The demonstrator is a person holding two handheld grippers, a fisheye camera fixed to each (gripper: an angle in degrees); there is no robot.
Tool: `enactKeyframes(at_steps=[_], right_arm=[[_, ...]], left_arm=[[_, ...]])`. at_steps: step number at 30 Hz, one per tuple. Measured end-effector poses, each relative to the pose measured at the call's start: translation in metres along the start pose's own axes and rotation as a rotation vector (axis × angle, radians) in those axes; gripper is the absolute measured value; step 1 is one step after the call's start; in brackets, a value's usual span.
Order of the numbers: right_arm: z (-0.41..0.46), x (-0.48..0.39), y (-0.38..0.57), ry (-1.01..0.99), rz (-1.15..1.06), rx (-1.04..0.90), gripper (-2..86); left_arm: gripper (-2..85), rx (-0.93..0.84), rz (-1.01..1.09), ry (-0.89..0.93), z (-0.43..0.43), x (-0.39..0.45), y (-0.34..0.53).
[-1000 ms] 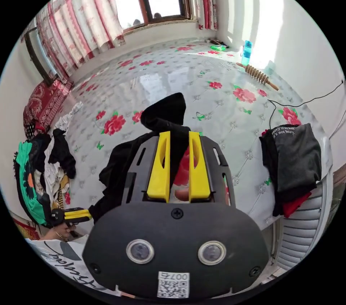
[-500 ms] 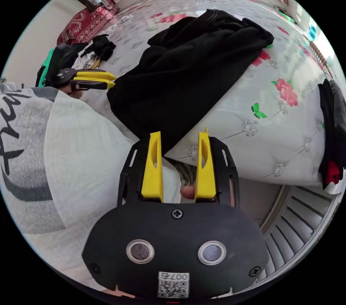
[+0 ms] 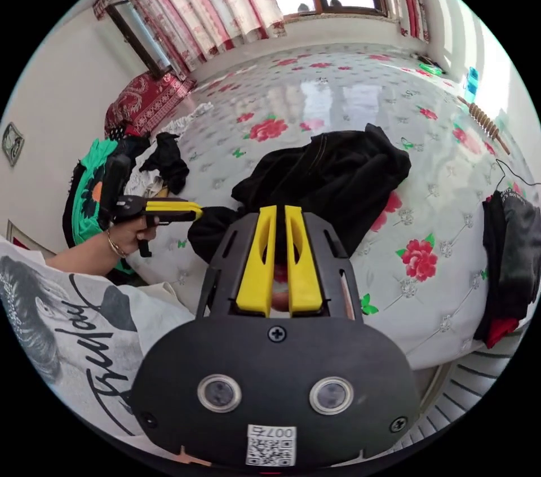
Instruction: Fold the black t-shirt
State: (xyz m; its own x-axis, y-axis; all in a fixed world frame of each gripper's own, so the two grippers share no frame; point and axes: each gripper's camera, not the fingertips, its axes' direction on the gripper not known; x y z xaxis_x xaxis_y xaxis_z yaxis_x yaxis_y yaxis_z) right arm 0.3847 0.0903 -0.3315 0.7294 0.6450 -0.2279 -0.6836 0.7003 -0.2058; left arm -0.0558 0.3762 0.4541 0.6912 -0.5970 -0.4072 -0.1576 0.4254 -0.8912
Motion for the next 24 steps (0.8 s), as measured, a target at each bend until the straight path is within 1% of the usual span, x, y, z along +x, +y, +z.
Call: enactKeyframes(at_steps=[3, 6, 9, 11, 14, 17, 19, 21, 23, 24], right_arm=[[-0.004, 0.023, 0.01, -0.043, 0.095, 0.006, 2.8], [0.005, 0.031, 0.041, -0.04, 0.127, -0.082, 3.6], [0.023, 0.029, 0.073, -0.064, 0.14, -0.204, 4.5], [0.038, 0.022, 0.085, -0.051, 0.12, -0.272, 5.4], [0.053, 0.009, 0.079, -0.026, 0.053, -0.297, 5.9], [0.069, -0.003, 0.06, -0.006, -0.02, -0.305, 4.6], [0.077, -0.006, 0.046, -0.016, -0.043, -0.356, 2.9], [0.068, -0.006, 0.031, -0.051, -0.037, -0.328, 1.4], [0.035, -0.004, 0.013, -0.127, -0.028, -0.209, 0.4], [0.026, -0.004, 0.009, -0.139, -0.026, -0.183, 0.3]], left_arm=[[0.3, 0.018, -0.039, -0.039, -0.003, -0.012, 0.016], [0.4, 0.006, 0.035, -0.146, -0.005, -0.012, 0.04], [1.7, -0.039, 0.097, -0.184, 0.001, -0.012, 0.06], [3.2, -0.067, 0.108, -0.184, 0.007, -0.014, 0.064], [5.1, -0.08, 0.118, -0.148, 0.016, -0.016, 0.056], [7.3, -0.124, 0.173, -0.106, 0.034, -0.01, 0.037], [8.4, -0.169, 0.246, -0.133, 0.044, 0.002, 0.025], [8.7, -0.167, 0.305, -0.165, 0.041, 0.011, 0.022], [8.7, -0.139, 0.341, -0.18, 0.036, 0.015, 0.025], [8.5, -0.131, 0.337, -0.19, 0.034, 0.012, 0.028]])
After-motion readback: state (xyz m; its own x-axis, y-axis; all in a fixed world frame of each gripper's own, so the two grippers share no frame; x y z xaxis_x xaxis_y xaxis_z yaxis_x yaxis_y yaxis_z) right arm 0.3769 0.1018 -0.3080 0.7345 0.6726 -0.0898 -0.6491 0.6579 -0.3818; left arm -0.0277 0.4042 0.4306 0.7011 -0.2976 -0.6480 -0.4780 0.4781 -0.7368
